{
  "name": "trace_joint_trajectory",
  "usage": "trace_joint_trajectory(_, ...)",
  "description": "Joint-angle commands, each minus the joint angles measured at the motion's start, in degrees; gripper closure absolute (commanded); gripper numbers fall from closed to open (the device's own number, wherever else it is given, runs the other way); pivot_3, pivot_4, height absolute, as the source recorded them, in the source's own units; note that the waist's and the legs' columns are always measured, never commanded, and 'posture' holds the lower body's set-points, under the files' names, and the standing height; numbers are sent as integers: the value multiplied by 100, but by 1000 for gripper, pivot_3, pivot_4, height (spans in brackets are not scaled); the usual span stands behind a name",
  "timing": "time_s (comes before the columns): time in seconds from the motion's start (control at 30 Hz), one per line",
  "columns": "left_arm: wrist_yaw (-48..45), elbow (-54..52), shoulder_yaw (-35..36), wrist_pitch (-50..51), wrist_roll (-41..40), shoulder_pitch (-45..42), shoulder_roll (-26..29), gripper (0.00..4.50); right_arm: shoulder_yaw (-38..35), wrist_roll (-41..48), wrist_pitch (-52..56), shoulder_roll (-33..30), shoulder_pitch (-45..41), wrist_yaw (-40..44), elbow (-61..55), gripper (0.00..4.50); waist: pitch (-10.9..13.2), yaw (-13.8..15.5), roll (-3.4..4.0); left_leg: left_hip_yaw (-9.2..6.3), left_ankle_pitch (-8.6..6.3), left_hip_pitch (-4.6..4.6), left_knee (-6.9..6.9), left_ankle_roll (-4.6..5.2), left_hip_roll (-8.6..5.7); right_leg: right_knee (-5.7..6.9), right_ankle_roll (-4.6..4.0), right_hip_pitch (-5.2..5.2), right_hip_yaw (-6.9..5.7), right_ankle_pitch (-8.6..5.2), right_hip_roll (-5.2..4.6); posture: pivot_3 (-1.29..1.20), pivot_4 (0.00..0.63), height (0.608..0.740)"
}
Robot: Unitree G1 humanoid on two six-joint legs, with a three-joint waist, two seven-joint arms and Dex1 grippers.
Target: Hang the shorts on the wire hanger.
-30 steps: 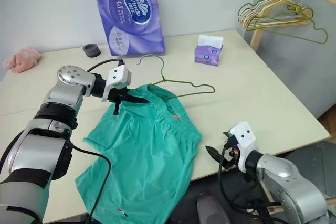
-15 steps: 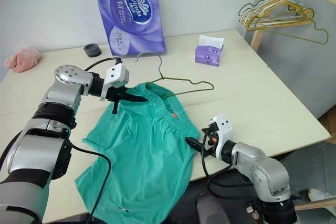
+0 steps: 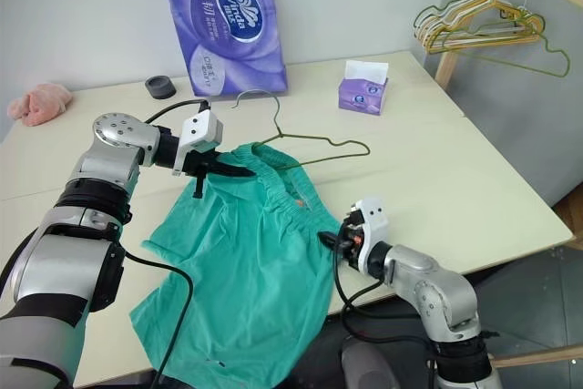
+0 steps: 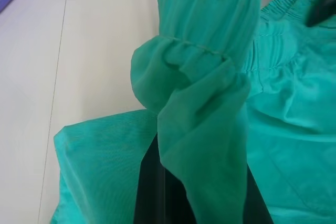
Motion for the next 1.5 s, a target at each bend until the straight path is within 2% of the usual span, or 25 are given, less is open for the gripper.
trace_joint_trajectory(0.03, -109, -156, 237, 163, -125, -11, 120, 4500, -112, -397, -265, -488, 62, -44, -200, 4340, 0, 0, 0, 1, 0, 0, 0, 0, -2, 0, 0, 0, 0, 0, -1, -276, 93, 740)
trace_joint_trajectory(0.07, -141, -182, 261, 233, -153, -13, 134, 4500, -170, -456, -284, -645, 83, -35, -278, 4485, 0, 0, 0, 0, 0, 0, 0, 0, -2, 0, 0, 0, 0, 0, -1, -276, 93, 740)
trace_joint_trajectory(0.3, -534, -507, 398, 988, -435, -70, 205, 4500, -459, -944, -489, -1816, -17, 26, -665, 4485, -1, 1, -1, 1, 0, -1, 0, 0, -2, -1, 0, 0, 0, 0, 0, -278, 90, 740)
trace_joint_trajectory(0.43, -644, -861, 319, 1419, -732, -33, 287, 4500, -720, -968, -568, -2200, -75, 103, -645, 4485, -1, 3, -1, -1, 0, -2, 0, 0, -1, 0, 0, 1, -2, 0, 1, -282, 88, 740)
trace_joint_trajectory(0.6, -649, -1464, 50, 1773, -1127, 150, 434, 4500, -777, -930, -616, -2388, -76, 198, -622, 4485, -2, 0, -1, 0, 0, -2, 0, 0, 1, 0, 0, 2, 0, 0, 1, -283, 87, 740)
trace_joint_trajectory(0.73, -649, -1676, -123, 1695, -1196, 237, 558, 4500, -927, -889, -634, -2586, -43, 326, -709, 4485, -3, 2, 1, 1, 0, -1, 0, 0, 3, 0, 0, 2, 0, 0, 1, -281, 87, 740)
trace_joint_trajectory(0.87, -649, -1518, -204, 1265, -934, 299, 626, 4500, -1268, -745, -580, -2876, 108, 578, -977, 4485, -4, 11, 2, 3, 0, -2, 1, 0, 1, -1, 0, 2, 1, 0, 0, -280, 87, 740)
trace_joint_trajectory(1.1, -499, -1116, -181, 667, -549, 284, 595, 4500, -2043, -459, -477, -3430, 831, 1107, -1563, 4485, -5, 28, 1, 5, 0, -2, 1, 0, 0, -2, 0, 4, 2, 0, 0, -289, 92, 740)
trace_joint_trajectory(1.5, -337, -799, -227, 240, -262, 190, 497, 4500, -2846, 384, -408, -4351, 1587, 2234, -2415, 4485, -5, 31, 0, 13, 0, -1, 2, 1, 1, -4, 0, 8, 5, 0, 3, -305, 103, 740)
